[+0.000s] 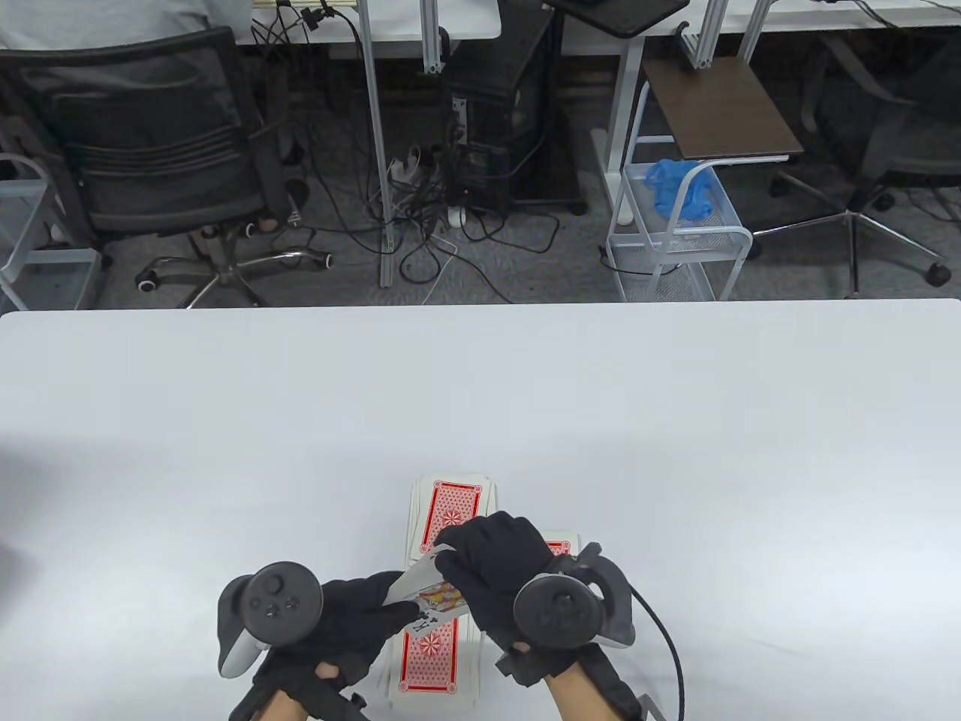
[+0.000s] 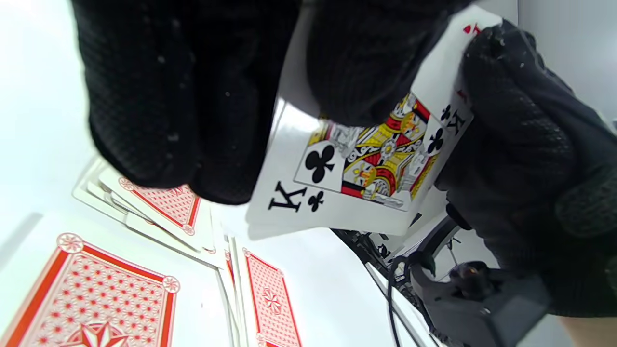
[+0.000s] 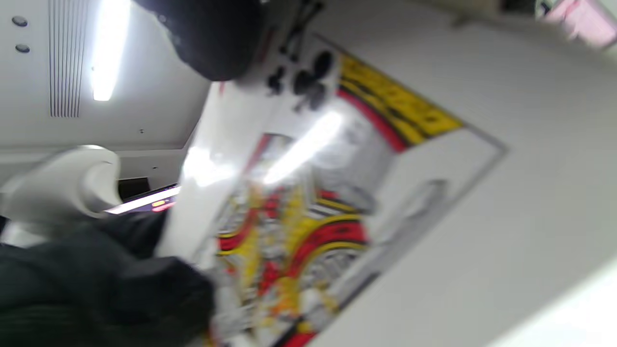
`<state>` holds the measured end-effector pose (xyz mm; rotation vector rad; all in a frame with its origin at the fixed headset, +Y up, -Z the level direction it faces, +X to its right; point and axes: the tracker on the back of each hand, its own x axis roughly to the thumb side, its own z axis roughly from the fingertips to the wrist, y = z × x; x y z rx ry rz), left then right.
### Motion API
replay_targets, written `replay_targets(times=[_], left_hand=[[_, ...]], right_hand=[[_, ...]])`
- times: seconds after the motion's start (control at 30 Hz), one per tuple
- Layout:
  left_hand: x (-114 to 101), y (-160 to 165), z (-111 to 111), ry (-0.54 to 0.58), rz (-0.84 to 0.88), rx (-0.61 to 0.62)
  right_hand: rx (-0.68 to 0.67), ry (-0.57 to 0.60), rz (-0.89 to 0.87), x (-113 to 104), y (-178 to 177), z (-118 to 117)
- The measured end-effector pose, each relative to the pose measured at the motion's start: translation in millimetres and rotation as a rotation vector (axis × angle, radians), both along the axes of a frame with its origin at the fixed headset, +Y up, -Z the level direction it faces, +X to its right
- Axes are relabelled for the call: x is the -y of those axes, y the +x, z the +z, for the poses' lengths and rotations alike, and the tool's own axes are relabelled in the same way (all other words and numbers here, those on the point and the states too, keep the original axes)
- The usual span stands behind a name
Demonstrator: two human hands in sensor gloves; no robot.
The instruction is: Four-player card dealing with fan arrangement
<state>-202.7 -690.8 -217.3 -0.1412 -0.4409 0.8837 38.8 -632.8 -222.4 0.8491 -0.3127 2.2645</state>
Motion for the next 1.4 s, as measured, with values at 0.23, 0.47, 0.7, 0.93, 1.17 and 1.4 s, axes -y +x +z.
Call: replay_targets(times=[0.23, 0.47, 0.7, 0.93, 1.17, 1.4], left_hand=[[-1.4, -1.9, 2.9, 0.012, -0.014, -0.003], [-2.2, -0.4, 5.7, 0.025, -0.032, -0.011], [2.6, -7.3, 3.4, -0.041, 0.149, -0.013], [9.4, -13.4, -0.1, -0.097, 0.255, -0.022], [14.3, -14.1, -1.5, -0.155, 0.363, -0.049], [20.5, -14.9, -1.0, -0.204, 0.458, -0.081]], right_hand=[[0.009, 0.086, 0.022, -4.6, -3.3, 4.6], [0.077, 0.125, 0.057, -3.1, 1.2, 5.5], [0.195, 0.104, 0.105, -6.1, 10.6, 5.8], [0.165, 0.003, 0.046, -3.3, 14.2, 1.0], [0.079, -0.092, -0.002, -1.5, 17.1, -5.0], [0.107, -0.107, -0.02, -1.1, 18.0, -5.6]])
